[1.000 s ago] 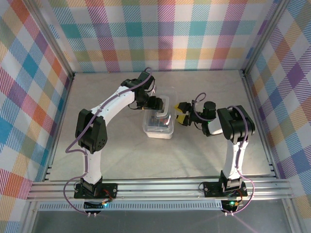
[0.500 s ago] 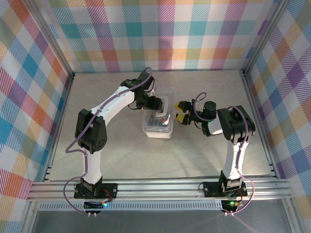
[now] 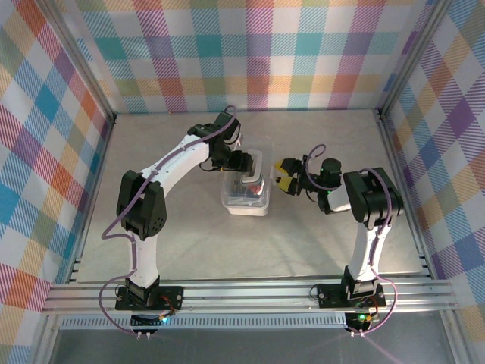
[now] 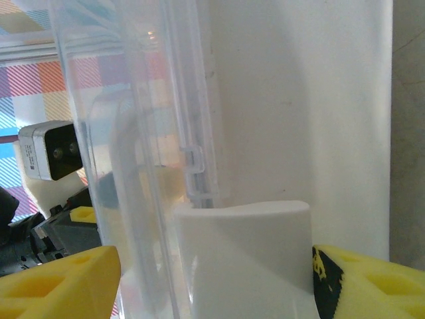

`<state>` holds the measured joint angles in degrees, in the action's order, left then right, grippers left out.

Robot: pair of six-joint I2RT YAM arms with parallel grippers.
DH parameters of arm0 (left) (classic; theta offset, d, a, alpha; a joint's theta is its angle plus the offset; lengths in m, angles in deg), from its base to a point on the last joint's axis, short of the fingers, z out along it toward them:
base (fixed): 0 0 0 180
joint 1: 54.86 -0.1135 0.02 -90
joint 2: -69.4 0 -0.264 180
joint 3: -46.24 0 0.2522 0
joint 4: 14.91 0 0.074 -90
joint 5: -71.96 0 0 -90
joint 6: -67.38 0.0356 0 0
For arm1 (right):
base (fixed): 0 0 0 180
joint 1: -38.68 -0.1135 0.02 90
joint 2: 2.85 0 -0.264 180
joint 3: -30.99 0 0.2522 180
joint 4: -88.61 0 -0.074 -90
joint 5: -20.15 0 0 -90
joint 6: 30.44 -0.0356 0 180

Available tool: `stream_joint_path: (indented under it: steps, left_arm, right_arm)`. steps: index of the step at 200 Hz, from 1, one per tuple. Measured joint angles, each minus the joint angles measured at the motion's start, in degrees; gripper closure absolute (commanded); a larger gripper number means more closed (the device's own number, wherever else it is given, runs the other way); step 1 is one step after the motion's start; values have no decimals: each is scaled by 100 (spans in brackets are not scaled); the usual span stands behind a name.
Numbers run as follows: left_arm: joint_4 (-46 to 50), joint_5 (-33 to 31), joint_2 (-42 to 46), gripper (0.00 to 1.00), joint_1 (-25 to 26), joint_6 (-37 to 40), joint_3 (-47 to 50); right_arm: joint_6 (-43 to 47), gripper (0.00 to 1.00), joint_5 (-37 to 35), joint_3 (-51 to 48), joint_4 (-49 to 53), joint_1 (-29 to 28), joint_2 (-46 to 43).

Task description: Pack the tool kit

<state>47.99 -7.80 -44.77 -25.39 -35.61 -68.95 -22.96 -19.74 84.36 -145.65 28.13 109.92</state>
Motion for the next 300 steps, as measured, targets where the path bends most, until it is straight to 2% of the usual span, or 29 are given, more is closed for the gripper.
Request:
stream_joint_path:
  steps: [33, 70, 197, 300]
  left_arm:
    - [0, 0, 0, 33, 2, 0, 0]
    - [-4, -2, 0, 33, 17, -2, -2]
    - [20, -164, -17, 33, 103, -2, -39]
    - [48, -387, -17, 33, 146, 44, -39]
  right_arm:
    - [428, 42, -103, -22, 660, 15, -286]
    - [1104, 48, -232, -13, 1635, 13, -595]
    - [1593, 47, -254, 192, 2267, -94, -608]
    - [1812, 47, -273, 223, 2269, -105, -293]
